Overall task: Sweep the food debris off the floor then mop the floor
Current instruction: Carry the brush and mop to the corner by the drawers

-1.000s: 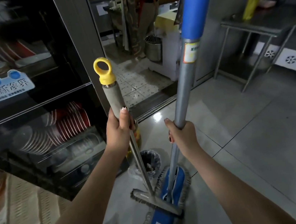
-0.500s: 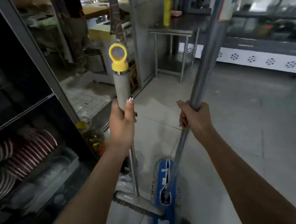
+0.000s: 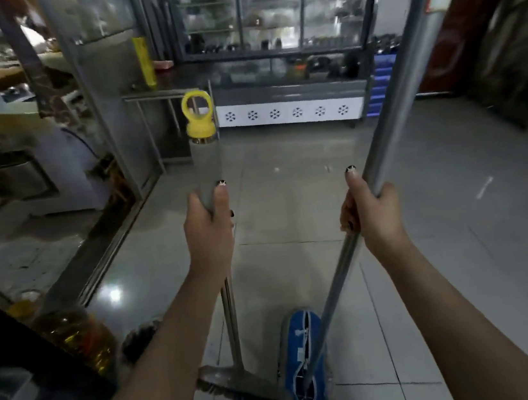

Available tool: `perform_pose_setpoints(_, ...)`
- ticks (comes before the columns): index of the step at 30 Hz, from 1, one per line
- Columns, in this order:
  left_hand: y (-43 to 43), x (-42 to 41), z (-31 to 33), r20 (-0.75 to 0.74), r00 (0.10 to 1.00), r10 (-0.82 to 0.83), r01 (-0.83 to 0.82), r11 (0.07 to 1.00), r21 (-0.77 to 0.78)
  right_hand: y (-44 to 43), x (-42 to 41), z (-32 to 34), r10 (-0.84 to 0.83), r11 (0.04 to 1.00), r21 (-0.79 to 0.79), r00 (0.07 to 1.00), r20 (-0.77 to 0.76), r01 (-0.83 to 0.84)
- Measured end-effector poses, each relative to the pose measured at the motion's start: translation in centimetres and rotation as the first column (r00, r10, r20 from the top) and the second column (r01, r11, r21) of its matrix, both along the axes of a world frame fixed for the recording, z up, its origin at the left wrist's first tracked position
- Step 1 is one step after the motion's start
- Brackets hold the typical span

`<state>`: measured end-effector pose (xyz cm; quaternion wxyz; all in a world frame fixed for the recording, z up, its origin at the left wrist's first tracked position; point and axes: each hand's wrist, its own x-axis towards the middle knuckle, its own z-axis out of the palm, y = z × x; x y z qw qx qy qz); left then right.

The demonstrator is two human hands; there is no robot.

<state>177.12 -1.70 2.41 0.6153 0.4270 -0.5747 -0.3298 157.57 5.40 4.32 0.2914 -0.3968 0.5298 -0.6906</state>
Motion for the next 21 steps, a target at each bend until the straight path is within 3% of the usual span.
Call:
perform_pose_setpoints(8, 7.7, -14.7, 2.0, 0.007, 0.999, -0.049, 0.049, 0.999, -0.008, 12.2, -12.4, 1.1, -0.145, 0.989, -0.046, 0.988, -0.06, 0.143)
perform_pose_setpoints(13, 13.4, -24.1, 2.6, 0.038, 0.957, -0.288, 0.289, 0.957, -0.025, 20.2, -19.8, 2.0, -0.303, 0.953, -0.026, 0.953, -0.031, 0.302)
perform_pose_setpoints(21, 22.5, -38.4, 3.2, -0.01, 0.811, -0.585, 0.585, 0.811, -0.029, 32.6, -29.2, 3.4, -0.49, 0.871, -0.04, 0.869, -0.067, 0.489)
